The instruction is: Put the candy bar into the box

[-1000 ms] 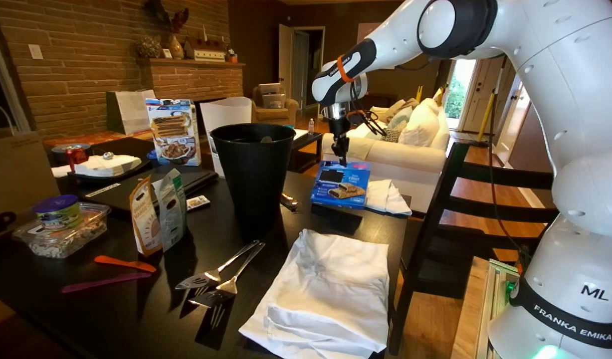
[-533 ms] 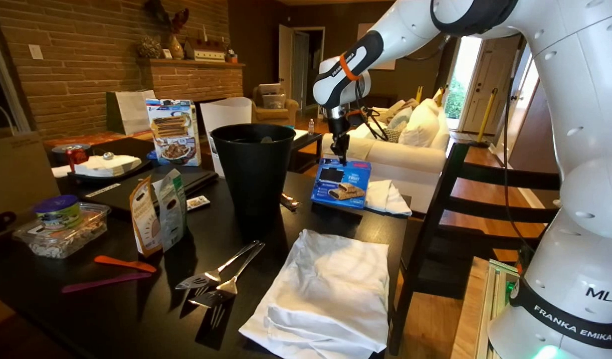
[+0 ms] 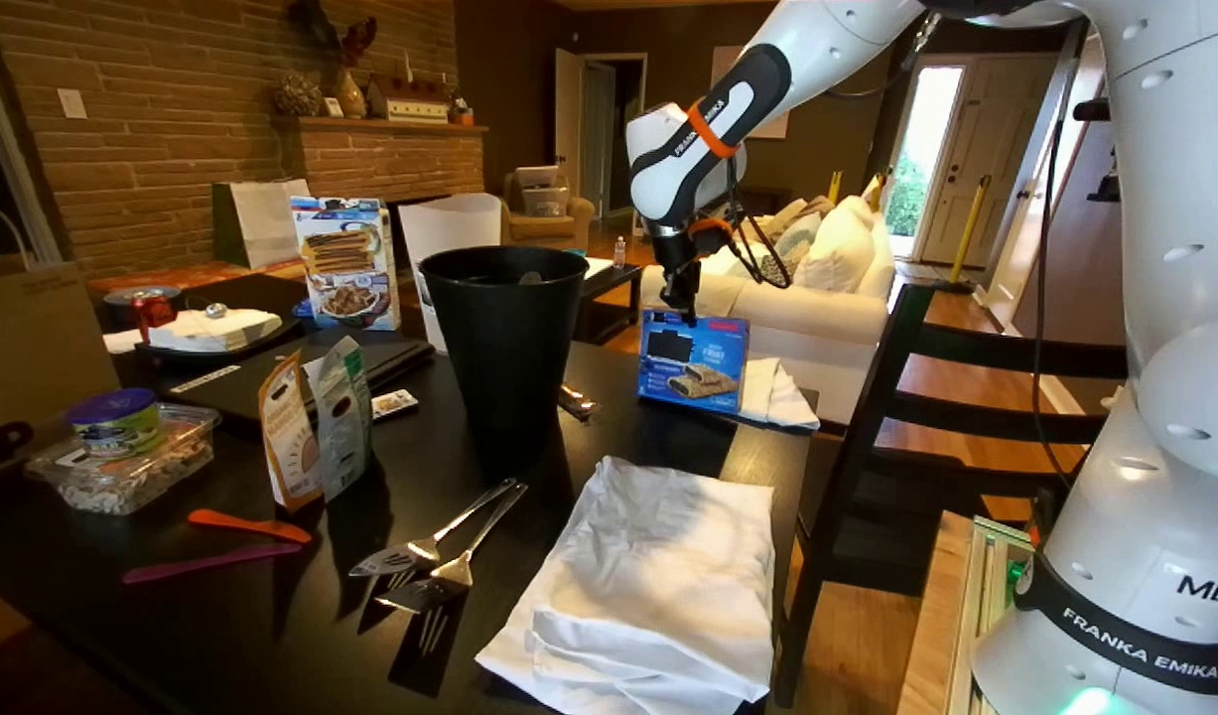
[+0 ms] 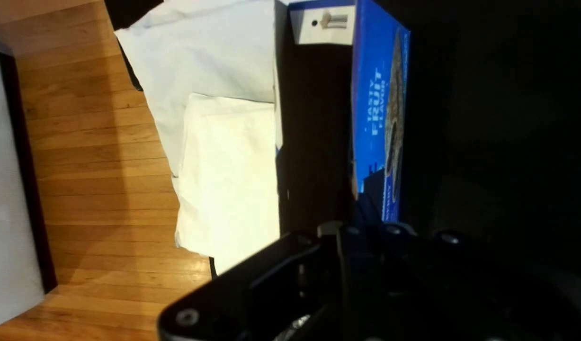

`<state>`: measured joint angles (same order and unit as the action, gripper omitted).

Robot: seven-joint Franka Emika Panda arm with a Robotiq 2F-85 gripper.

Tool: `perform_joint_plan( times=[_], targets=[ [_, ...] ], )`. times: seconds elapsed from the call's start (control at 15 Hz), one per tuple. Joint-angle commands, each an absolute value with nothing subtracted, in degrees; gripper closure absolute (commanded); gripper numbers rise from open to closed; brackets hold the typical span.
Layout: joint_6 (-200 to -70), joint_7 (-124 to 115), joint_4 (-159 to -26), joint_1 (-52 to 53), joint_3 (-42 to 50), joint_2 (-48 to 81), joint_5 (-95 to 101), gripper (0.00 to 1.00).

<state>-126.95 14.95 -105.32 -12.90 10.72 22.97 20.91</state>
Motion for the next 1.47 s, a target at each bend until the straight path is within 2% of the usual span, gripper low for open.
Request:
perform_joint_plan(
  times=[0.0,1.07,1.4],
  targets=[
    [-129.09,8.83,-111.59,-10.19,12.28,19.04,26.05,1.00],
    [-137.85,-5.90,-117.71,-6.56,13.83,18.11,46.57,1.00],
    [-137.16,-5.88,-118.35,-7.21,12.93,18.07,47.60,1.00]
  ],
)
